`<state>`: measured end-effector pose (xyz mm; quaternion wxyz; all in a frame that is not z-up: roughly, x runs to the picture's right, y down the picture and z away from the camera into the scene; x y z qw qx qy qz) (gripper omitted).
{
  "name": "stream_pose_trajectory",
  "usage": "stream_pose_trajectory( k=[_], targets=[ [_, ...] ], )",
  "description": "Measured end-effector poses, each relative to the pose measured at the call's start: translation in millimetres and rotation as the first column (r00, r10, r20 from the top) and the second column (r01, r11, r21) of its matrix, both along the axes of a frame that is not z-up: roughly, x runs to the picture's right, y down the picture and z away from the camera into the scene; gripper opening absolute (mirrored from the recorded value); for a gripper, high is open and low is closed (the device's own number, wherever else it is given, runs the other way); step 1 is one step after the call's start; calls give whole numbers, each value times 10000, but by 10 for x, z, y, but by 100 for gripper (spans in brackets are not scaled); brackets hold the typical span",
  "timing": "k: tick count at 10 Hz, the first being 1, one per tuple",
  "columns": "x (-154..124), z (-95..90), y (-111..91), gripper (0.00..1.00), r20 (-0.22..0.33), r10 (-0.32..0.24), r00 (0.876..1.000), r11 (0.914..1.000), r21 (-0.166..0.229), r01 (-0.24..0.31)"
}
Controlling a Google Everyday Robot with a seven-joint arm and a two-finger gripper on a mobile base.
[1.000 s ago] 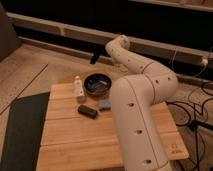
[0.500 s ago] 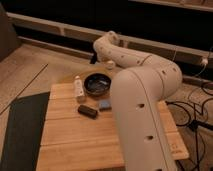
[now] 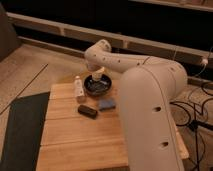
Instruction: Place the ceramic cup in the ceramic bowl
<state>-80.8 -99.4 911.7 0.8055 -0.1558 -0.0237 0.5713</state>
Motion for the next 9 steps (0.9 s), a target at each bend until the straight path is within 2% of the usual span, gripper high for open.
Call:
stream_pose_trajectory(
  k=[4,8,9],
  targets=[
    [76,321,190,0,-240,-99,9997,9982,-597,84],
    [44,494,384,0,-332,-329,9989,9911,-1298,283],
    [79,524,387,5,-464,-414,9981,9900,-1366,348]
  ],
)
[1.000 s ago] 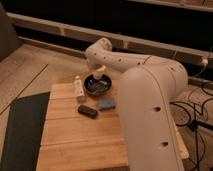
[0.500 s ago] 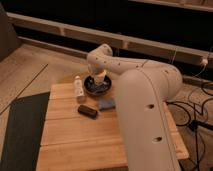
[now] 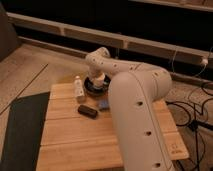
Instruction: Place the ceramic cup in the ceramic bowl
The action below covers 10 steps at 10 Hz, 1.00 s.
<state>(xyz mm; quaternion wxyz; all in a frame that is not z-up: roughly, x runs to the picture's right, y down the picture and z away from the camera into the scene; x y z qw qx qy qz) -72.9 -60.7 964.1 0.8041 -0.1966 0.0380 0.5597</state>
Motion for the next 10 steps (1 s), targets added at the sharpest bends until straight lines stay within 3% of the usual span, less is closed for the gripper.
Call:
stream_pose_trajectory(
  k=[5,6,10],
  targets=[
    [-29,58,10,58,-118,-358,9993,9991,-231,355],
    [-34,64,10,62,-120,-376,9992,9990,-260,373],
    [-44,76,-21,62,-123,-361,9993,9989,-316,357]
  ],
)
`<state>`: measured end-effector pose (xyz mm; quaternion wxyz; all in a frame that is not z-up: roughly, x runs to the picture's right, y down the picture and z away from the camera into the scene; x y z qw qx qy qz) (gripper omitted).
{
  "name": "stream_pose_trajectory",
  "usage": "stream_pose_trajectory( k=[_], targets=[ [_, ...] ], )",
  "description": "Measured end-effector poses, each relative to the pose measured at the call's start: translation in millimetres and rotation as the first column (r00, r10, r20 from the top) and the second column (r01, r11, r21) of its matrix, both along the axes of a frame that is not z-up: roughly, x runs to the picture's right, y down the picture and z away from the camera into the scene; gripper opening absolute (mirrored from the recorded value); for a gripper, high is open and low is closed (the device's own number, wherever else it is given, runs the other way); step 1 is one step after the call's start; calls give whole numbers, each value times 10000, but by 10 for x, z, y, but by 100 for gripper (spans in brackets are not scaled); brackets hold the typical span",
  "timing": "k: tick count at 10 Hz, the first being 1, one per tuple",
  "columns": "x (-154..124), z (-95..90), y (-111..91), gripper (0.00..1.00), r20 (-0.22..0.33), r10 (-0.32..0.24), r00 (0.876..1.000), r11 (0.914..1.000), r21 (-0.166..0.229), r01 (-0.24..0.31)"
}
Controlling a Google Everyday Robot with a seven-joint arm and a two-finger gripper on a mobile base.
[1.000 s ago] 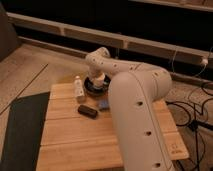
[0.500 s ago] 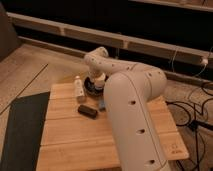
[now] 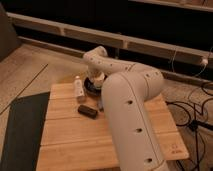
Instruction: Place the ceramic cup in the ceramic bowl
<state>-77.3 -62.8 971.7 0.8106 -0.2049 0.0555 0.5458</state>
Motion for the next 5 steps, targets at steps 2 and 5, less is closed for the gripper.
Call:
stream_pose_trajectory(
  k=[2,5],
  targets=[
    [14,-35,-128,62,-34,2,10000,9996,273,-1],
    [-97,-436,-720,62,599,474,9971,9888,1387,-553]
  ],
)
